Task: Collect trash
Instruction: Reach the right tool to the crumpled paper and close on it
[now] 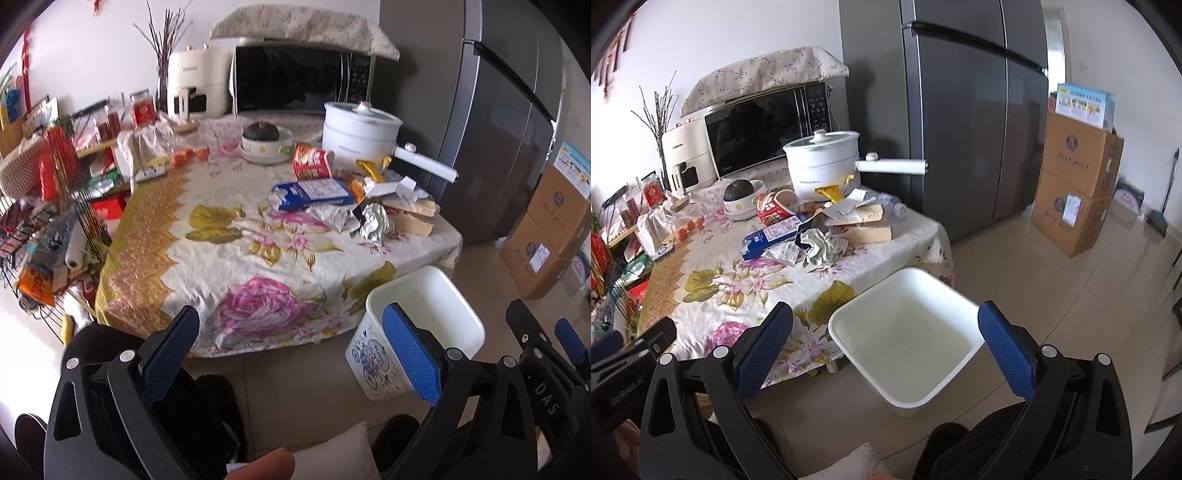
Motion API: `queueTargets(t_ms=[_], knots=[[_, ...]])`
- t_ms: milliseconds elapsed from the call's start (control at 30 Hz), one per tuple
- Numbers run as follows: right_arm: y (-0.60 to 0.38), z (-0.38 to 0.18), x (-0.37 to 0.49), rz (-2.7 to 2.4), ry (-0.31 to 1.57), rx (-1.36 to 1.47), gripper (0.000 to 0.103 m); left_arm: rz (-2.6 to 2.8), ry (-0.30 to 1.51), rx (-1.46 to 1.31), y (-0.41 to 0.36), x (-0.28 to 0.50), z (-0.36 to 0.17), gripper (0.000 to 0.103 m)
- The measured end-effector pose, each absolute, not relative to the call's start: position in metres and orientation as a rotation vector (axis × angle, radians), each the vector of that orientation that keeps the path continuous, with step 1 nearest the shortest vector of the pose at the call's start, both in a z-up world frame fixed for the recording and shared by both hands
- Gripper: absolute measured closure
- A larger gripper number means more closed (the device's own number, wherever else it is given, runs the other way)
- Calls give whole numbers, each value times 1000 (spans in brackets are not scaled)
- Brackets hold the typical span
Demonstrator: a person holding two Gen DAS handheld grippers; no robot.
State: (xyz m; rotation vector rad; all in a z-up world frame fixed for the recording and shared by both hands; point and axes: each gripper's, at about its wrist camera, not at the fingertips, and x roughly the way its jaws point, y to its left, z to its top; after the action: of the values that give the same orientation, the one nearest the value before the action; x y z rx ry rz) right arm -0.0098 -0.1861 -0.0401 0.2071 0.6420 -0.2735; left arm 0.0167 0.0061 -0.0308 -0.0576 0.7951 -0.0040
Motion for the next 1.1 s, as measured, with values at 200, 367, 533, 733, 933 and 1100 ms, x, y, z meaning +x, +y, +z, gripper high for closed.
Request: queueTargets(t_ms=[200,367,533,733,933,1100], knots=[[-206,-60,27,-132,804,395,7,-29,957,-147,16,55,-58,6],[-214,-81,61,-80,889,481,7,-29,1064,-211,23,94,-85,6],[-231,-100,97,-65,956,604,7,-43,1158,-271,29,138,-106,6],[-262,-100,135,-81,962,720,7,-68,1167,-360,37,188,-99,6],[-281,-80,175,-155,911,683,7,-191,1071,-412,37,249,-73,6],[-297,-72,202,-173,864,707,7,-333,1085,-396,22,292,-82,6]])
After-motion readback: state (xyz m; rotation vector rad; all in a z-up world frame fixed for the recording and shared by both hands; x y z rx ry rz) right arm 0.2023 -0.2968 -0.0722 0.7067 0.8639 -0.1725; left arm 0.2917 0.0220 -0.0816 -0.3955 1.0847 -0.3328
